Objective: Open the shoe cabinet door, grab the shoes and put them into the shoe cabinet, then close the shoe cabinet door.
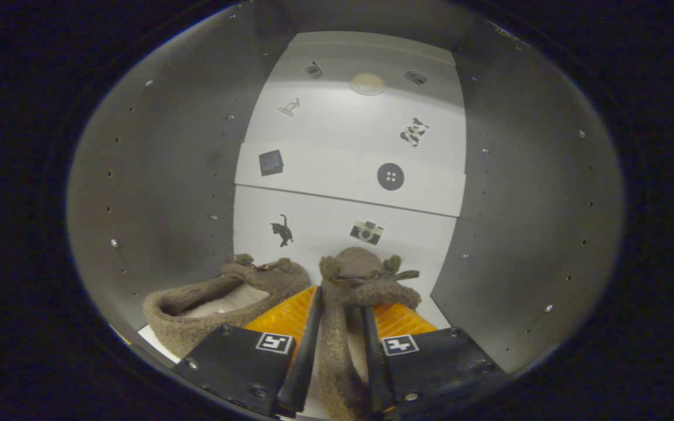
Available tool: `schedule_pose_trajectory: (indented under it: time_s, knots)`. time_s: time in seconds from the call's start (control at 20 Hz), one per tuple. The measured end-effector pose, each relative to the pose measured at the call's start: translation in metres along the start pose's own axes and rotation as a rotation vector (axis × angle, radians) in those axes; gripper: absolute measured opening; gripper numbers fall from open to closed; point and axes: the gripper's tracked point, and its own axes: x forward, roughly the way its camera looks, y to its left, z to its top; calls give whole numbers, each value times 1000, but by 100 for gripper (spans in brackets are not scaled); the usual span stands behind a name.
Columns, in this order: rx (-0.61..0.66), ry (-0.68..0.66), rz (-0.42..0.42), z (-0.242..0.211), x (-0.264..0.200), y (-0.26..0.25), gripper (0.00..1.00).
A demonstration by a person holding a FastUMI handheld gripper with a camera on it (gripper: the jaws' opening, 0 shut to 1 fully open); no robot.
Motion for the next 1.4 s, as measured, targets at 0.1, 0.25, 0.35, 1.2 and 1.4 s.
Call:
schedule_pose_trajectory:
  time_s: [0.1,0.25,0.35,1.2,1.4]
  knots:
    - [7,15,-2,-1,-3,2,57]
    - [26,28,-30,-1,-13,-2,83]
    - [44,36,-29,-2,-23,-4,84]
    - [-27,-57,50,62,-282,20,100]
    - [-39,-110,67,72,-379,28,100]
